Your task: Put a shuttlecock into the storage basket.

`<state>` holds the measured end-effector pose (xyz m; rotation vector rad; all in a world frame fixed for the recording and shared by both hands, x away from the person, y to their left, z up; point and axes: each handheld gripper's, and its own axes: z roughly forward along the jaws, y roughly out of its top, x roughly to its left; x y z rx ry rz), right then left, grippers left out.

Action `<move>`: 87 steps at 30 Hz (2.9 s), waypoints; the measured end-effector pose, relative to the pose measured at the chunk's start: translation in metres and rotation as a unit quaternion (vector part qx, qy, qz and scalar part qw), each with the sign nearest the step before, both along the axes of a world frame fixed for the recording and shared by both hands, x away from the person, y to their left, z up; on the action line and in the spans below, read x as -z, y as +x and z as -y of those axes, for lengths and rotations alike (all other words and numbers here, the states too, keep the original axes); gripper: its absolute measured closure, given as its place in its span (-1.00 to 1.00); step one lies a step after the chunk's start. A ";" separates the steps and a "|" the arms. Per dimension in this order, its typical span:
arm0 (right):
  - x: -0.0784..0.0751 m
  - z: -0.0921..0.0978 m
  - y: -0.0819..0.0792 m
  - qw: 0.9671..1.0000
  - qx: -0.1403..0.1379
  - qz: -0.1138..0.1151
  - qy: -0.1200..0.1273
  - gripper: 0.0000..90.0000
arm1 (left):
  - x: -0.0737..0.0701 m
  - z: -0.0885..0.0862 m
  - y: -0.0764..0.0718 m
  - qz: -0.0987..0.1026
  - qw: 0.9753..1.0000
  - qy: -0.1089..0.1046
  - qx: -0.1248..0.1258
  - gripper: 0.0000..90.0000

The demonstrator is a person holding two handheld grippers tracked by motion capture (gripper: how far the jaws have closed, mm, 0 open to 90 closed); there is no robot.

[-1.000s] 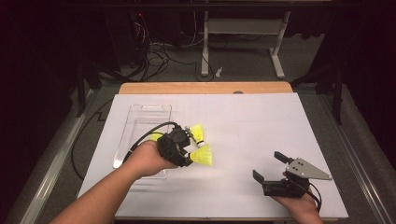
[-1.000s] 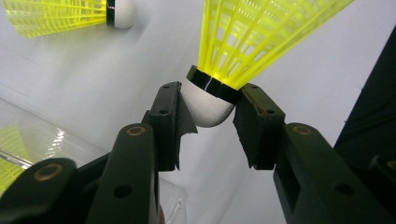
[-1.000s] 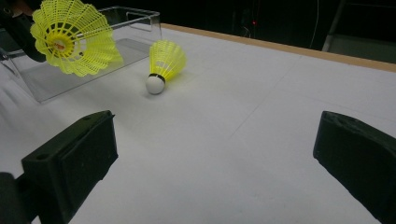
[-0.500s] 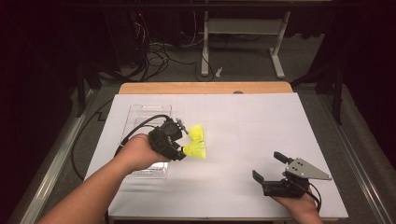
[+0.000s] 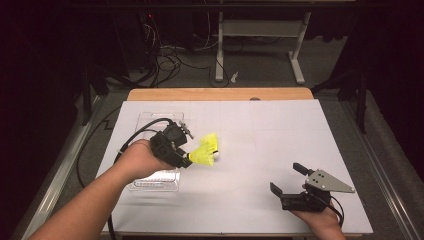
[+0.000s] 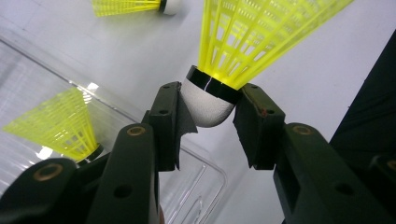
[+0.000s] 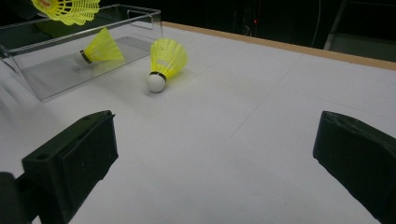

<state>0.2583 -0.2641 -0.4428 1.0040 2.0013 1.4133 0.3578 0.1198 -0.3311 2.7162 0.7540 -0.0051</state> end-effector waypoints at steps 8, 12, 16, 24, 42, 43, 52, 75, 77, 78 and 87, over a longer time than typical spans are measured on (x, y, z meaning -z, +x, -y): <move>0.000 0.000 0.000 1.000 0.000 0.000 0.000 -1.00 | -0.007 -0.018 0.003 0.006 1.000 0.005 -0.019 0.39; 0.000 0.000 0.000 1.000 -0.001 -0.001 0.000 -1.00 | -0.008 -0.033 0.005 0.006 0.999 0.007 -0.035 0.39; 0.000 0.000 0.000 1.000 0.000 -0.001 0.001 -1.00 | -0.008 -0.042 0.006 0.009 0.999 0.010 -0.045 0.39; 0.000 -0.001 0.000 1.000 0.000 -0.003 0.001 -1.00 | -0.007 -0.062 0.012 0.009 0.997 0.015 -0.069 0.39; 0.001 0.000 0.000 1.000 0.000 -0.002 0.002 -0.99 | 0.006 -0.101 0.028 0.002 0.991 0.032 -0.131 0.39; 0.001 0.000 0.000 1.000 0.000 -0.003 0.002 -0.99 | 0.006 -0.103 0.029 0.001 0.990 0.033 -0.134 0.39; 0.001 0.000 0.000 1.000 -0.001 -0.004 0.001 -0.98 | 0.011 -0.115 0.038 -0.003 0.987 0.031 -0.159 0.39; 0.001 0.001 0.000 1.000 -0.001 -0.004 0.002 -0.98 | 0.025 -0.115 0.056 -0.008 0.984 0.034 -0.177 0.39; 0.001 0.001 0.000 1.000 0.001 -0.003 0.003 -0.98 | 0.026 -0.116 0.058 -0.009 0.983 0.033 -0.180 0.39; 0.001 0.002 0.001 1.000 0.001 -0.004 0.004 -0.98 | 0.026 -0.116 0.059 -0.010 0.983 0.033 -0.181 0.39; 0.002 0.002 0.001 1.000 0.001 -0.005 0.004 -0.98 | 0.031 -0.118 0.063 -0.010 0.981 0.038 -0.189 0.39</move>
